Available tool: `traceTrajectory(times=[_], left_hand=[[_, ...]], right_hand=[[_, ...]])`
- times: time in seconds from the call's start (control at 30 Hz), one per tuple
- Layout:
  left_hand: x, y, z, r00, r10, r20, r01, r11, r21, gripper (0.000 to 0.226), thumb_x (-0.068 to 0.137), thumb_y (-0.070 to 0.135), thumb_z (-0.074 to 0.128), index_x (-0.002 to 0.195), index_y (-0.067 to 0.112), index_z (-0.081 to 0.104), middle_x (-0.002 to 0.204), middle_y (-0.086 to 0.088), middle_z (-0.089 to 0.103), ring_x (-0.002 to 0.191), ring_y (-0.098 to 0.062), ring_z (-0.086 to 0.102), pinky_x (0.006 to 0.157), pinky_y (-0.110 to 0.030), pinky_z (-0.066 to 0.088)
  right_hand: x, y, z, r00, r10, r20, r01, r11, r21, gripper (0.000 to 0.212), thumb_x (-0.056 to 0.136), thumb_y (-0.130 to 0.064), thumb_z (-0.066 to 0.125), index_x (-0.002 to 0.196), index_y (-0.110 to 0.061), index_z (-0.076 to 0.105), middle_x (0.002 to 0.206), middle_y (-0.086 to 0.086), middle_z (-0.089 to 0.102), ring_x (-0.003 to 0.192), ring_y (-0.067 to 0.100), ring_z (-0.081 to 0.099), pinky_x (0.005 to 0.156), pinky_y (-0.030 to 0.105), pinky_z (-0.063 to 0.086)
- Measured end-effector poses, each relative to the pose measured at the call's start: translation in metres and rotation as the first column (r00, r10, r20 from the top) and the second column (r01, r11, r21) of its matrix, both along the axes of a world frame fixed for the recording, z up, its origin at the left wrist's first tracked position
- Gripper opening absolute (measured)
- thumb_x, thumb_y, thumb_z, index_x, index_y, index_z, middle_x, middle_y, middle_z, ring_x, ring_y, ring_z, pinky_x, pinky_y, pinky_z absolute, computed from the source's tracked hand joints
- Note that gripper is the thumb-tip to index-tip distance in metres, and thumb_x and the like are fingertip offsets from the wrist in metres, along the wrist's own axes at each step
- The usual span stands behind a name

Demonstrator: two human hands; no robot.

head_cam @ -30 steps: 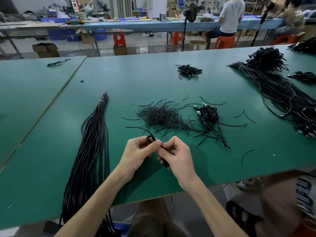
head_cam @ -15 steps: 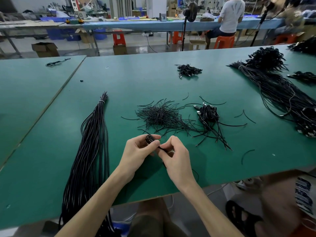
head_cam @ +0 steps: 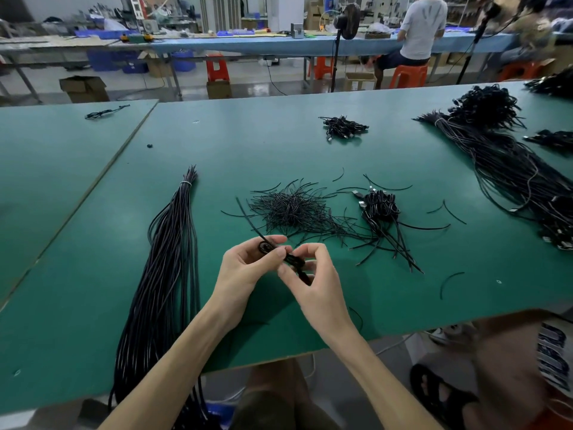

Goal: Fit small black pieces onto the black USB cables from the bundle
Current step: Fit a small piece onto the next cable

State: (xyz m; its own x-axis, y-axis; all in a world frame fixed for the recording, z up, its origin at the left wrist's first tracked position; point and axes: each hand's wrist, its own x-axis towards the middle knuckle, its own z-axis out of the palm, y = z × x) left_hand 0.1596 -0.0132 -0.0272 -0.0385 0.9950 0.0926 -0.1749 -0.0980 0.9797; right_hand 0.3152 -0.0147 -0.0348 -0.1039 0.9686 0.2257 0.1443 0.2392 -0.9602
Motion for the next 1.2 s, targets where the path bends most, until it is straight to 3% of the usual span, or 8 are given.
traceTrajectory(times=[0.07, 0.13, 0.27, 0.37, 0.57, 0.73, 0.93, 1.2], left_hand=[[-0.0015, 0.0011, 0.0018, 1.000, 0.029, 0.007, -0.029, 0.999, 0.030, 0.031, 0.086, 0.031, 0.083, 0.114, 0.019, 0.077, 0.112, -0.010, 0.077, 0.102, -0.016, 0.071, 0.088, -0.025, 0.054], [-0.0027, 0.0014, 0.0029, 0.999, 0.038, 0.008, -0.039, 0.999, 0.034, 0.031, 0.085, 0.031, 0.082, 0.113, 0.019, 0.076, 0.113, -0.010, 0.077, 0.095, -0.015, 0.067, 0.090, -0.031, 0.052], [-0.0035, 0.0004, 0.0015, 1.000, -0.003, -0.003, 0.003, 1.000, 0.000, 0.030, 0.087, 0.032, 0.080, 0.113, 0.017, 0.075, 0.114, -0.012, 0.076, 0.093, -0.018, 0.063, 0.084, -0.036, 0.047], [-0.0016, 0.0000, 0.0020, 0.999, -0.035, 0.015, 0.036, 0.999, -0.036, 0.032, 0.086, 0.036, 0.080, 0.111, 0.016, 0.075, 0.112, -0.010, 0.076, 0.098, -0.019, 0.066, 0.079, -0.035, 0.046], [-0.0008, 0.0020, 0.0002, 1.000, -0.015, 0.003, 0.015, 0.998, -0.061, 0.038, 0.081, 0.042, 0.082, 0.107, 0.014, 0.078, 0.085, -0.004, 0.068, 0.081, -0.018, 0.055, 0.069, -0.031, 0.041], [0.0007, 0.0023, 0.0004, 0.999, -0.019, -0.046, 0.017, 0.999, -0.046, 0.042, 0.085, 0.044, 0.081, 0.101, 0.006, 0.076, 0.079, -0.008, 0.062, 0.074, -0.023, 0.042, 0.062, -0.030, 0.034], [0.0041, 0.0004, -0.0004, 0.976, 0.080, -0.200, -0.080, 0.997, 0.009, 0.008, 0.092, 0.022, 0.077, 0.091, 0.014, 0.081, 0.070, 0.003, 0.070, 0.062, -0.009, 0.053, 0.059, -0.017, 0.044], [0.0039, 0.0004, -0.0024, 0.972, 0.119, -0.205, -0.124, 0.992, -0.014, 0.007, 0.093, 0.012, 0.074, 0.089, 0.014, 0.079, 0.068, 0.001, 0.069, 0.065, -0.011, 0.056, 0.062, -0.018, 0.046]], right_hand=[[-0.0012, -0.0005, 0.0004, 0.998, 0.019, -0.052, -0.021, 0.999, -0.037, 0.023, 0.098, -0.042, 0.067, 0.112, -0.028, 0.056, 0.109, -0.007, 0.068, 0.101, 0.013, 0.067, 0.089, 0.030, 0.054], [-0.0015, 0.0000, 0.0015, 0.995, 0.020, -0.093, -0.027, 0.997, -0.069, 0.023, 0.101, -0.045, 0.060, 0.109, -0.024, 0.059, 0.098, -0.005, 0.072, 0.089, 0.013, 0.071, 0.081, 0.034, 0.057], [0.0017, 0.0030, -0.0002, 0.995, 0.031, -0.093, -0.036, 0.998, -0.054, 0.015, 0.103, -0.034, 0.061, 0.102, -0.019, 0.061, 0.084, -0.001, 0.073, 0.074, 0.009, 0.068, 0.070, 0.024, 0.050], [0.0040, 0.0046, -0.0004, 0.992, 0.034, -0.119, -0.039, 0.998, -0.041, 0.009, 0.102, -0.026, 0.065, 0.103, -0.018, 0.061, 0.087, 0.001, 0.072, 0.078, 0.009, 0.065, 0.074, 0.024, 0.051], [0.0056, 0.0056, -0.0012, 0.992, 0.021, -0.125, -0.026, 0.999, -0.041, 0.011, 0.099, -0.023, 0.070, 0.099, -0.016, 0.060, 0.093, 0.003, 0.071, 0.089, 0.022, 0.068, 0.083, 0.042, 0.057], [0.0074, 0.0060, -0.0030, 0.991, 0.017, -0.130, -0.020, 1.000, -0.022, 0.014, 0.094, -0.022, 0.074, 0.096, -0.020, 0.060, 0.094, 0.001, 0.072, 0.093, 0.016, 0.069, 0.081, 0.026, 0.054], [0.0069, 0.0066, -0.0046, 0.998, -0.003, -0.069, 0.002, 1.000, -0.017, 0.021, 0.089, -0.016, 0.080, 0.090, -0.018, 0.059, 0.086, -0.001, 0.070, 0.083, 0.012, 0.066, 0.076, 0.028, 0.054], [0.0035, 0.0033, -0.0010, 0.999, -0.030, 0.021, 0.029, 0.998, 0.054, 0.025, 0.087, -0.017, 0.083, 0.083, -0.017, 0.059, 0.079, -0.005, 0.067, 0.071, 0.008, 0.060, 0.066, 0.015, 0.044]])
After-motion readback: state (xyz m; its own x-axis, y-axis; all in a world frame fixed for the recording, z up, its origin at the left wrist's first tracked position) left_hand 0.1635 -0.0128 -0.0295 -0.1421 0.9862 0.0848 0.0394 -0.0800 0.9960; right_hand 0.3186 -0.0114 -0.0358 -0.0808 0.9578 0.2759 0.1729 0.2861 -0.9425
